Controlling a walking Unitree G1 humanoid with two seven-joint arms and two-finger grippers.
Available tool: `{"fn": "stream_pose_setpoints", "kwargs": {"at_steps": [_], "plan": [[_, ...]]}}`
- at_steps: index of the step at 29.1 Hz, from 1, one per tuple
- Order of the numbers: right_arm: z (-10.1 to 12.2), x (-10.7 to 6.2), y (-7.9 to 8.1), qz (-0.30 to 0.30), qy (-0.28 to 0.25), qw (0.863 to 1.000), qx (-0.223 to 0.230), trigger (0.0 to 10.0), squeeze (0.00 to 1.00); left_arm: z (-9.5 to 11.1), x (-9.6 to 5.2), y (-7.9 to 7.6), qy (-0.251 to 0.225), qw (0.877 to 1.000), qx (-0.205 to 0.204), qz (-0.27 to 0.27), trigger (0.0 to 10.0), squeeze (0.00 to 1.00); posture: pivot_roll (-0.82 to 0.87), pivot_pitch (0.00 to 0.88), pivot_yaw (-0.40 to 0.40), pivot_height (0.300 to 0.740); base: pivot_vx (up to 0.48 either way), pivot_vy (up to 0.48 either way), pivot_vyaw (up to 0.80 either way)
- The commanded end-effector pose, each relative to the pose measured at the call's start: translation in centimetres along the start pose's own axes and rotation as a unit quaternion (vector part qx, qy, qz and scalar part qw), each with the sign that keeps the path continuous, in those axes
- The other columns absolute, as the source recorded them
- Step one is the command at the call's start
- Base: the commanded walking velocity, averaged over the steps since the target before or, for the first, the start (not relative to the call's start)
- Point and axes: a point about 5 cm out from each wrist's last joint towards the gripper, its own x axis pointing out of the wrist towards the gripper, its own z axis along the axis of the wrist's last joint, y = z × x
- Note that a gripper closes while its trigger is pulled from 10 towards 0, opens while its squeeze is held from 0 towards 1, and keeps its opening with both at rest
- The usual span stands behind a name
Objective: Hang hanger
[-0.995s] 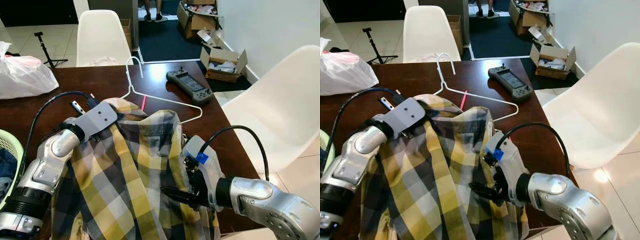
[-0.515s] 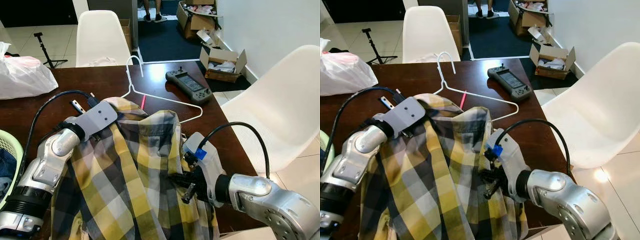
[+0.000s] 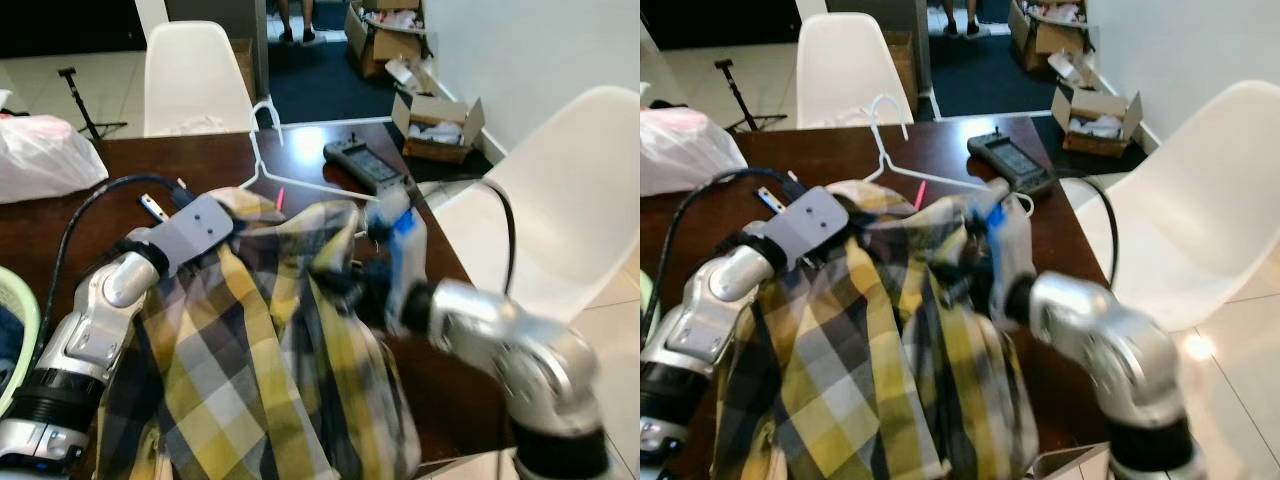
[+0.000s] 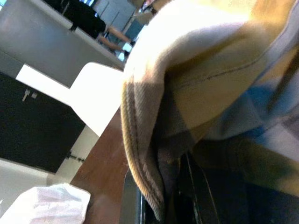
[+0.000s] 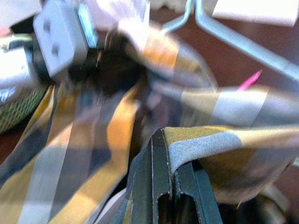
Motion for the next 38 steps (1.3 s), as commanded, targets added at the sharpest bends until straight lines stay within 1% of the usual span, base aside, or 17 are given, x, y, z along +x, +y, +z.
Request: {"fn": "stream_pose_setpoints", "kwargs": {"at_steps": [1, 3, 4, 5, 9, 13, 16, 19, 20, 26, 27, 28, 29, 30, 31, 36, 38], "plan": [[0.9, 0.3, -0.4, -0.014, -0.03, 0.999, -0.008, 0.0, 0.0, 0.2, 0.1, 0.2, -0.004, 1.0, -0.009, 0.01, 10.0, 0.0, -0.03, 0.171, -0.02, 0.74, 0.0, 0.0, 0.0], [3.0, 1.5, -1.5, -0.041, -0.078, 0.996, -0.013, 0.0, 0.0, 0.3, 0.2, 0.5, -0.004, 1.0, -0.011, 0.018, 10.0, 0.0, -0.03, 0.168, -0.022, 0.74, 0.0, 0.0, 0.0], [5.7, 2.5, -2.7, -0.076, -0.132, 0.988, -0.015, 0.0, 0.0, 0.3, 0.3, 0.9, -0.004, 1.0, -0.012, 0.028, 10.0, 0.0, -0.02, 0.166, -0.025, 0.74, 0.0, 0.0, 0.0], [5.7, 2.5, -2.7, -0.076, -0.132, 0.988, -0.015, 0.0, 0.0, 0.3, 0.3, 0.9, -0.004, 1.0, -0.012, 0.028, 10.0, 0.0, -0.02, 0.166, -0.025, 0.74, 0.0, 0.0, 0.0], [14.6, 3.0, -4.9, -0.16, -0.314, 0.936, -0.004, 0.0, 0.0, 0.6, 0.2, 2.9, -0.005, 0.997, -0.014, 0.082, 10.0, 0.0, -0.01, 0.162, -0.031, 0.74, 0.0, 0.0, 0.0], [15.9, 2.5, -5.3, -0.178, -0.35, 0.919, 0.007, 0.0, 0.0, 0.6, 0.0, 4.0, -0.001, 0.993, -0.018, 0.115, 10.0, 0.0, -0.01, 0.164, -0.029, 0.74, 0.0, 0.0, 0.0], [14.8, 2.6, -5.4, -0.184, -0.337, 0.923, 0.001, 0.0, 0.0, 0.5, -0.1, 4.4, 0.002, 0.991, -0.017, 0.13, 10.0, 0.0, -0.01, 0.169, -0.028, 0.74, 0.0, 0.0, 0.0], [10.6, 3.8, -5.3, -0.186, -0.256, 0.948, -0.03, 0.0, 0.0, 0.3, -0.2, 4.6, 0.007, 0.991, -0.014, 0.136, 10.0, 0.0, -0.01, 0.176, -0.021, 0.74, 0.0, 0.0, 0.0], [8.3, 4.2, -4.9, -0.166, -0.202, 0.964, -0.045, 0.0, 0.0, 0.3, -0.2, 4.5, 0.009, 0.991, -0.013, 0.135, 10.0, 0.0, -0.01, 0.182, -0.017, 0.74, 0.0, 0.0, 0.0], [2.4, 4.5, -3.6, -0.065, -0.076, 0.988, -0.121, 0.0, 0.0, 0.2, -0.2, 4.4, 0.011, 0.991, -0.011, 0.132, 10.0, 0.0, -0.01, 0.187, -0.009, 0.74, 0.0, 0.0, 0.0], [1.3, 3.9, -3.3, -0.042, -0.053, 0.988, -0.139, 1.7, 0.0, 0.2, -0.1, 4.4, 0.011, 0.991, -0.011, 0.13, 10.0, 0.0, -0.01, 0.187, -0.006, 0.74, 0.0, 0.0, 0.0], [0.8, 3.6, -3.1, -0.03, -0.044, 0.987, -0.149, 1.7, 0.0, 0.2, -0.1, 4.3, 0.012, 0.991, -0.011, 0.13, 10.0, 0.0, -0.01, 0.187, -0.006, 0.74, 0.0, 0.0, 0.0], [0.3, 3.0, -2.9, -0.009, -0.033, 0.985, -0.171, 3.4, 0.0, 0.2, -0.1, 4.3, 0.012, 0.991, -0.011, 0.13, 10.0, 0.0, -0.02, 0.188, -0.003, 0.74, 0.0, 0.0, 0.0], [0.3, 3.0, -2.9, -0.009, -0.033, 0.985, -0.171, 3.4, 0.0, 0.2, -0.1, 4.3, 0.012, 0.991, -0.011, 0.13, 10.0, 0.0, -0.02, 0.188, -0.003, 0.74, 0.0, 0.0, 0.0], [-0.1, 2.4, -2.6, 0.016, -0.019, 0.985, -0.172, 9.8, 0.0, 0.3, 0.0, 4.2, 0.011, 0.992, -0.012, 0.129, 10.0, 0.0, -0.02, 0.189, -0.003, 0.74, 0.0, 0.0, 0.0], [-0.6, 1.5, -2.0, 0.06, 0.0, 0.979, -0.193, 10.0, 0.0, 0.5, 0.2, 3.9, 0.008, 0.992, -0.014, 0.126, 10.0, 0.0, -0.02, 0.188, -0.001, 0.74, 0.0, 0.0, 0.0], [-1.6, 0.6, -0.9, 0.121, 0.029, 0.972, -0.201, 10.0, 1.0, 0.6, 0.2, 3.8, 0.005, 0.992, -0.015, 0.124, 10.0, 0.0, -0.02, 0.188, 0.002, 0.74, 0.0, 0.0, 0.0]]}}
